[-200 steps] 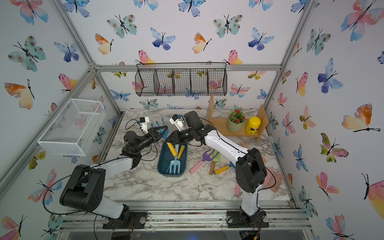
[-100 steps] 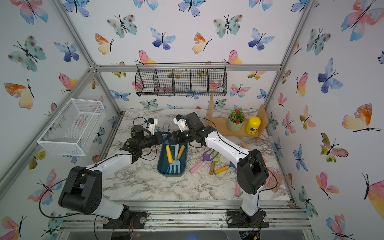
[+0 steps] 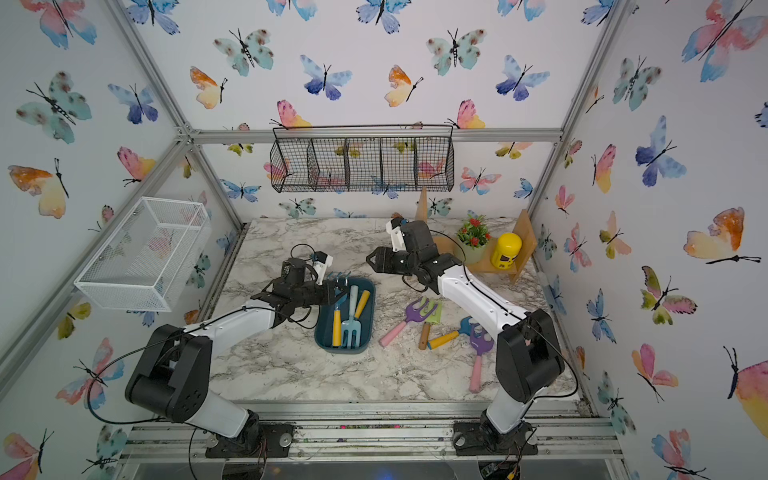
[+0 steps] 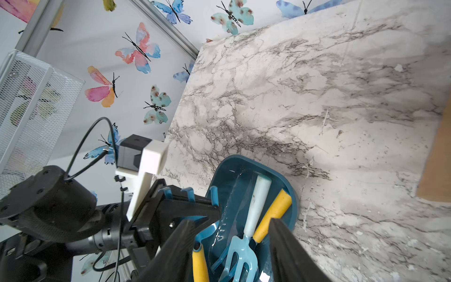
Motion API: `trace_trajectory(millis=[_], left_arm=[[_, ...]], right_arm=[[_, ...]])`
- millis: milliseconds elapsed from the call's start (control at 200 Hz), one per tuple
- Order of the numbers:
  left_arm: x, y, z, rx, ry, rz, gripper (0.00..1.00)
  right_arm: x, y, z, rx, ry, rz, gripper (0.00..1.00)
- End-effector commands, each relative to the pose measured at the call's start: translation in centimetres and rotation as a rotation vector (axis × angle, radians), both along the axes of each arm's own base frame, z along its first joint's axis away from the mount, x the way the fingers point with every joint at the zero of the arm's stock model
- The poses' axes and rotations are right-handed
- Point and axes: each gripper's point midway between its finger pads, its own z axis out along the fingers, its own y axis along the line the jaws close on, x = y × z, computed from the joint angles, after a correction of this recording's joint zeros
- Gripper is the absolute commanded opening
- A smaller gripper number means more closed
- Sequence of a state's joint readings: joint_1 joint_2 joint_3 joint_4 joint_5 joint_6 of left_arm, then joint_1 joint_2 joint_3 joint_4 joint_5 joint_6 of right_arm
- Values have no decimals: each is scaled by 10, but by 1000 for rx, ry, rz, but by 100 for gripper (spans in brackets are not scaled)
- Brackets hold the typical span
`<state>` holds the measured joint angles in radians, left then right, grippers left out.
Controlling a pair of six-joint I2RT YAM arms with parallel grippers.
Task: Put the rake into the storage box
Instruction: Place the rake in the storage box.
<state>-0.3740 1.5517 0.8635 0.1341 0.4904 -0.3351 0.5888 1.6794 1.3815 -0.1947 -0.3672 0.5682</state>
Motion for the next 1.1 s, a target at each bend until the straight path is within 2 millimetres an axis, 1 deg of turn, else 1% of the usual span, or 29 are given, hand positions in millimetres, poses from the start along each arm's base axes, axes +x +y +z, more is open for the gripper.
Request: trace_trajectory(millis=[0,225,335,416,456,616,686,741,821,906,991,1096], left_arm=[[13,4,-8,70,-33,23,0],[19,11,-20,112,-26,70,0],[19,12,-25,124,-13,74,7],[20,14,-29,136,-4,82,17],[19,15,-32,143,0,83,21],[18,15,-39,155,17,85,28],[18,15,-39,154,21,87,34],[19,15,-38,156,24,95,35],[23,18,-29,161,8,117,36],[30,27,-11,178,-33,174,36],[37,42,10,208,-89,261,36],[46,70,32,270,-135,410,36]], right_arm=[[-8,3,3,26,2,17,54],[-9,2,3,18,-2,27,54],[-9,2,3,16,1,30,54],[-9,2,2,14,5,28,54],[-9,2,2,13,5,25,54],[-9,1,1,12,9,22,54],[-10,1,1,10,12,22,54],[-9,0,1,7,13,17,54],[-9,-3,-3,-11,18,4,54],[-9,-11,-11,-57,29,-22,54],[-9,-26,-28,-145,58,-76,54],[-12,-53,-56,-272,115,-162,55]])
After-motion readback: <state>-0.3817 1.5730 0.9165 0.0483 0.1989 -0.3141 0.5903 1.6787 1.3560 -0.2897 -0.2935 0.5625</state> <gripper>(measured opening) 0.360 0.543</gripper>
